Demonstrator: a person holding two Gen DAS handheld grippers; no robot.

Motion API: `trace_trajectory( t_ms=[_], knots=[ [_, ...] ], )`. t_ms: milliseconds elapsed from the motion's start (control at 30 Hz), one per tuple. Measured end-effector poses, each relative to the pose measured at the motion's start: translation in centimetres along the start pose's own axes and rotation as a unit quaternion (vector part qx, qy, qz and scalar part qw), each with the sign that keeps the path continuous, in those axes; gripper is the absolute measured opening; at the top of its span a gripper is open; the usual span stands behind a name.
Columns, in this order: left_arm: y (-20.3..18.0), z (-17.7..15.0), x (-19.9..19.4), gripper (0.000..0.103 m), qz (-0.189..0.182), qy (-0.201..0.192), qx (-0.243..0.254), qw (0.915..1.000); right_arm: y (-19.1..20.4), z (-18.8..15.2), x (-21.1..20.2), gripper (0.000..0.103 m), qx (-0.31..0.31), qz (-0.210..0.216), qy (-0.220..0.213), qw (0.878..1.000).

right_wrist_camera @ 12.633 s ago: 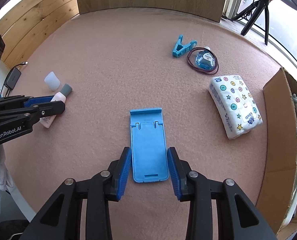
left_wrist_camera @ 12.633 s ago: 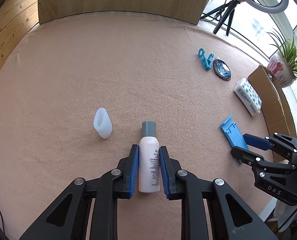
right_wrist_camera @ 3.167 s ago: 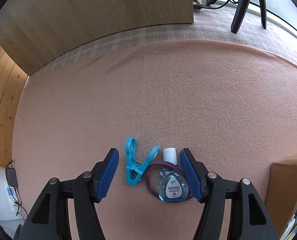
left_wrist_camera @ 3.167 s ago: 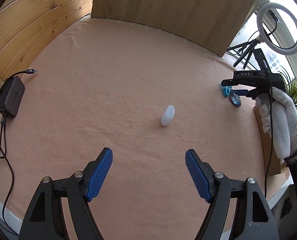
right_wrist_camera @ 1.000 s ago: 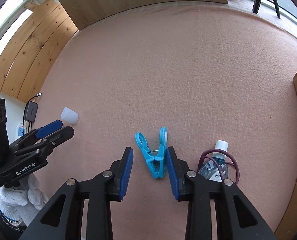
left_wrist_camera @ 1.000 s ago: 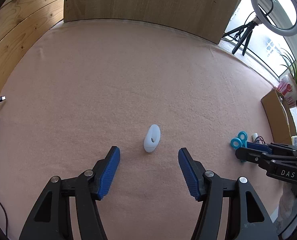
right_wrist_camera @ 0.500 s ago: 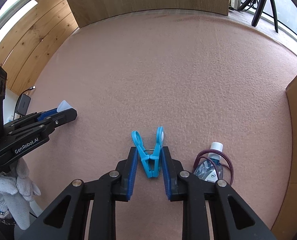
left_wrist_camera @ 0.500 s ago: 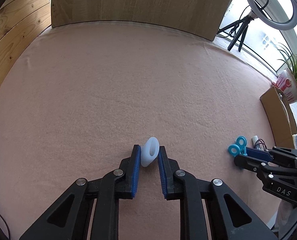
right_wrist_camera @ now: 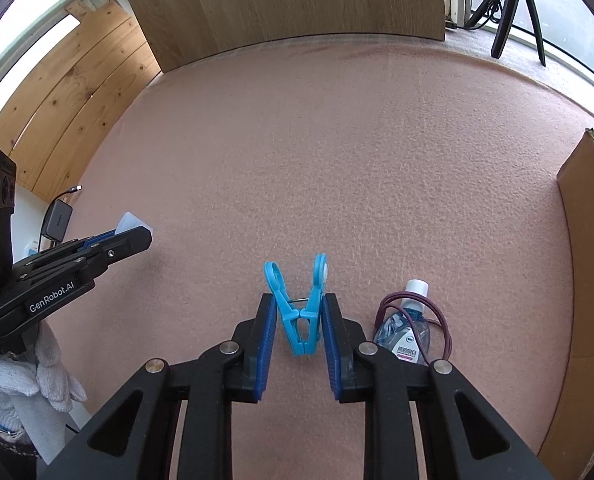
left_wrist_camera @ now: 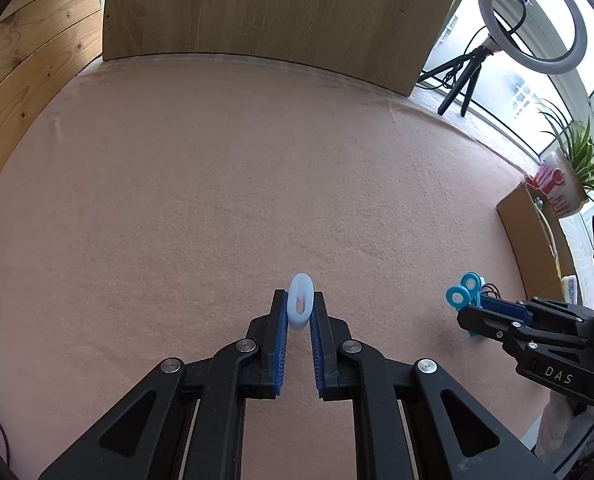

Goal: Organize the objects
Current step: 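Close the right gripper on the blue clothespin while the left grasps the white cap, then carry the clothespin and white cap over the box and open both grippers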

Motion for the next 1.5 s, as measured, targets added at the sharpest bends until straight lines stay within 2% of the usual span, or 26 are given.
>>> trace_trajectory(
  t_ms=[367,867,1167,1500],
  knots=[
    [-7.4,2.9,-0.9,0.011,-0.039,-0.022,0.049,0.9978,-3.8,0.4,-5.8,0.021,0.032,0.0,-0.052,0.998],
    [-23.4,8.0,1.5,0.011,-0.104,-0.037,0.135,0.9847,-15.8,0.6,-14.4,0.021,0.11,-0.065,-0.142,0.982],
    [-32.0,9.7,4.0,0.011,-0.125,-0.037,0.172,0.9763,-22.7,1.0,-16.6,0.021,0.139,-0.099,-0.157,0.973],
    [-37.5,11.0,6.9,0.011,-0.131,-0.034,0.19,0.9724,-26.9,1.3,-17.5,0.021,0.154,-0.106,-0.158,0.97]
  ],
)
Point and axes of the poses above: each gripper's, at about its wrist camera, not at the fingertips, and x roughly the way its jaws point, y to its left, z to its top, the point moved 4 cm from there along x, roughly the way its jaws point, and after that the axes turned 8 degrees about x, right-handed, at the moved point
